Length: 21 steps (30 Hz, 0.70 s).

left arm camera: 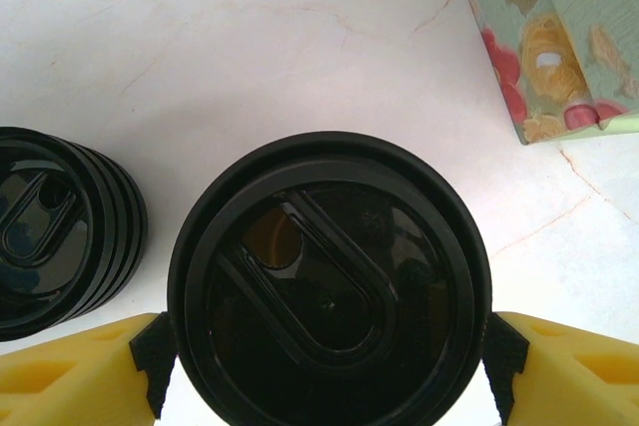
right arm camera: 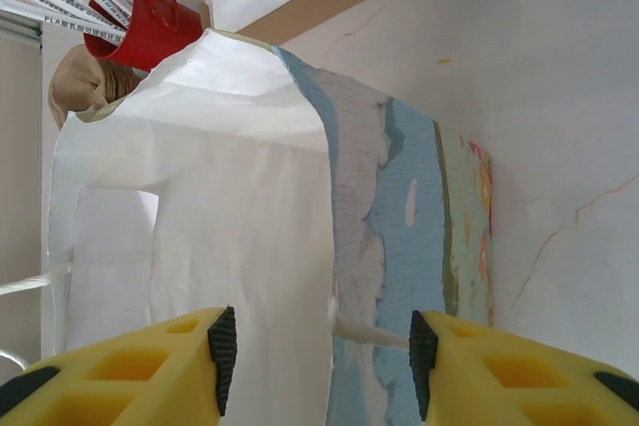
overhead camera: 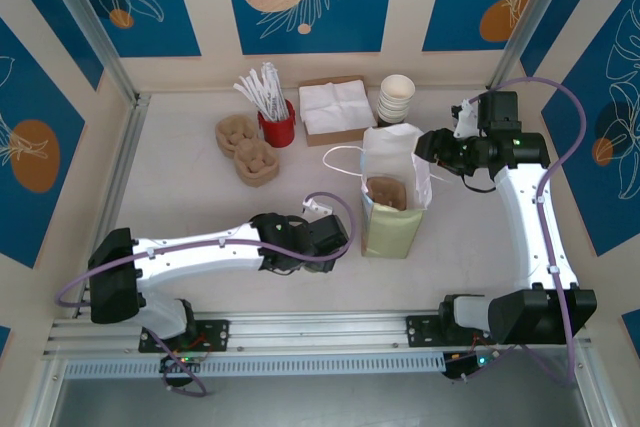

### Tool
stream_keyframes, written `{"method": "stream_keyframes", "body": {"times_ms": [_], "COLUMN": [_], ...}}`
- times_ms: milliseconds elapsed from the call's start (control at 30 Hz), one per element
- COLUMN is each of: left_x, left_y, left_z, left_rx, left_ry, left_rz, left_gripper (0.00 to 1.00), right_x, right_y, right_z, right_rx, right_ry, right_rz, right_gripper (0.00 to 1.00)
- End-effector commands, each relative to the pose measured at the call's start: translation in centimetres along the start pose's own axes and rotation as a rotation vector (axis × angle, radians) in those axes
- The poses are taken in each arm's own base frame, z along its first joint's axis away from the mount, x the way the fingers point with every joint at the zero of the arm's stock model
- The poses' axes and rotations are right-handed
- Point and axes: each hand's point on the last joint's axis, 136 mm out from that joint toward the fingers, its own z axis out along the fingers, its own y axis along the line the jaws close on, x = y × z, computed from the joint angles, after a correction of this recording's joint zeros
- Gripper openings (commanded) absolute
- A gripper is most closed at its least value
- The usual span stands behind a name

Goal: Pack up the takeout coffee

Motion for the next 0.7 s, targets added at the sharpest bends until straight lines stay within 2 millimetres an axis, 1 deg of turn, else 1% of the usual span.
{"method": "stream_keyframes", "body": {"times_ms": [0,200,500,667], "left_x": [0.1,0.3,1.2,1.2], "left_y": [-0.4,-0.6,-0.9,-0.8], "left_z": [0.0,0.4,1.5,1.6], "left_rx": [0.003,0.002,-0.013,-0.008], "left_ry": [0.011,0.022,0.064,0.063], "left_rz": [-0.011,-0.013,-0.014,-0.023], "left_gripper": [0.80,0.80,0.78,0.78], "right_x": [-0.2,-0.3,-0.4,-0.5], "right_y": [0.4,0.4,0.5,0.7], "right_z": [-0.4,-0.6,-1.1,-1.4], "right_rx": [-0.021,-0.021,-0.031,-0.034], "right_ry": [-0.002,-0.005,-0.010,-0.015], "right_rz": [-0.012,-0.003,0.015,0.017], "right_gripper": [0.52,0.52,0.52,0.52]}}
